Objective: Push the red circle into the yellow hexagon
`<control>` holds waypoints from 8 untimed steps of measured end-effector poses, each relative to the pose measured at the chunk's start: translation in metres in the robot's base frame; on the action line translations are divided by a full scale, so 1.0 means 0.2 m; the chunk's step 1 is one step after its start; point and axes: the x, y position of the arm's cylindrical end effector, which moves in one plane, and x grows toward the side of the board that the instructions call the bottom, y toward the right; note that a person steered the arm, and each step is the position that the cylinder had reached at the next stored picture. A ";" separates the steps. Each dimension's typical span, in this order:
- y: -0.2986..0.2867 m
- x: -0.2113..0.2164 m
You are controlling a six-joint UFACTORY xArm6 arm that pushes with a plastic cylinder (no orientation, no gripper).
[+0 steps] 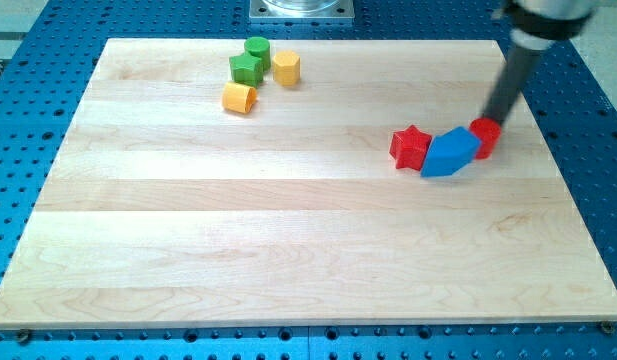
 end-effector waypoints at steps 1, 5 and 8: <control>0.25 0.01; -0.26 -0.21; -0.14 -0.34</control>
